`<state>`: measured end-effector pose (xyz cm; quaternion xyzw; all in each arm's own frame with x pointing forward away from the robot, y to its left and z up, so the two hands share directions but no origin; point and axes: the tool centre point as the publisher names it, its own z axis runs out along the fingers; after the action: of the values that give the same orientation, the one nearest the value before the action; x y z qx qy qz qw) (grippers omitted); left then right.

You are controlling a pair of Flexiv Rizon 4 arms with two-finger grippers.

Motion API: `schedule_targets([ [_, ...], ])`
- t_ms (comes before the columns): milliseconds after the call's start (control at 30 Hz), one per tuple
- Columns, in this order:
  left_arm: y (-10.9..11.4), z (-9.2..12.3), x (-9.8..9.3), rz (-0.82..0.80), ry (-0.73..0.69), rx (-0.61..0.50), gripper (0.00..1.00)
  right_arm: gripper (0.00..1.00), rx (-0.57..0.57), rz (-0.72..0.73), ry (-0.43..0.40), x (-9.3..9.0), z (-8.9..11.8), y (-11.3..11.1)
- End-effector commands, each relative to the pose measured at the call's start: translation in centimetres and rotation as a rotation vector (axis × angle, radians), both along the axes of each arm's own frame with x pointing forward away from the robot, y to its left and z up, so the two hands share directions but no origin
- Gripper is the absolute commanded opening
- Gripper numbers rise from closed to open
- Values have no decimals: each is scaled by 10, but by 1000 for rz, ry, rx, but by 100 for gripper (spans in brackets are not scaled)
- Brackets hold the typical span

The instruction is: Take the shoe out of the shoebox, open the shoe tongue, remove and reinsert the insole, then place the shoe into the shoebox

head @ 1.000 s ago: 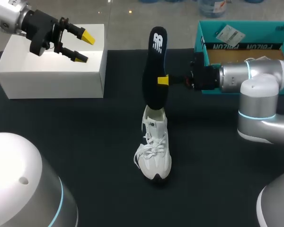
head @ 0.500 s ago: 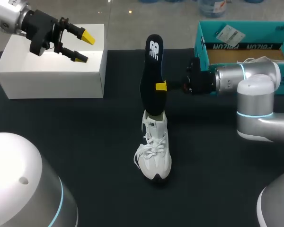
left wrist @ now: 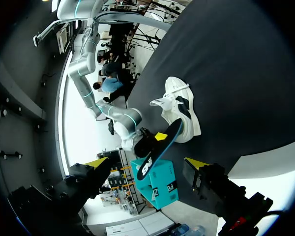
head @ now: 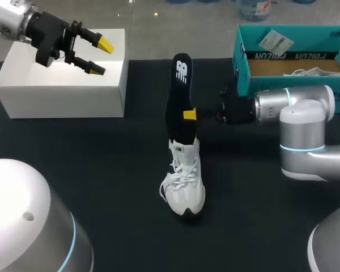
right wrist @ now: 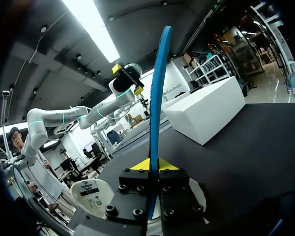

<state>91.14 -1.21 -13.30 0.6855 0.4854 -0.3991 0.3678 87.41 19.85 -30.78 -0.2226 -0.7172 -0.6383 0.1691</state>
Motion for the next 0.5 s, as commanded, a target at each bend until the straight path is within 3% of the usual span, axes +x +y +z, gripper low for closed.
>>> schedule_targets([
  [33, 0, 0, -1, 1, -2, 3, 100, 0, -24, -9, 15, -7, -5, 4],
  [500, 0, 0, -1, 1, -2, 3, 100, 0, -39, -51, 74, -31, -21, 1],
])
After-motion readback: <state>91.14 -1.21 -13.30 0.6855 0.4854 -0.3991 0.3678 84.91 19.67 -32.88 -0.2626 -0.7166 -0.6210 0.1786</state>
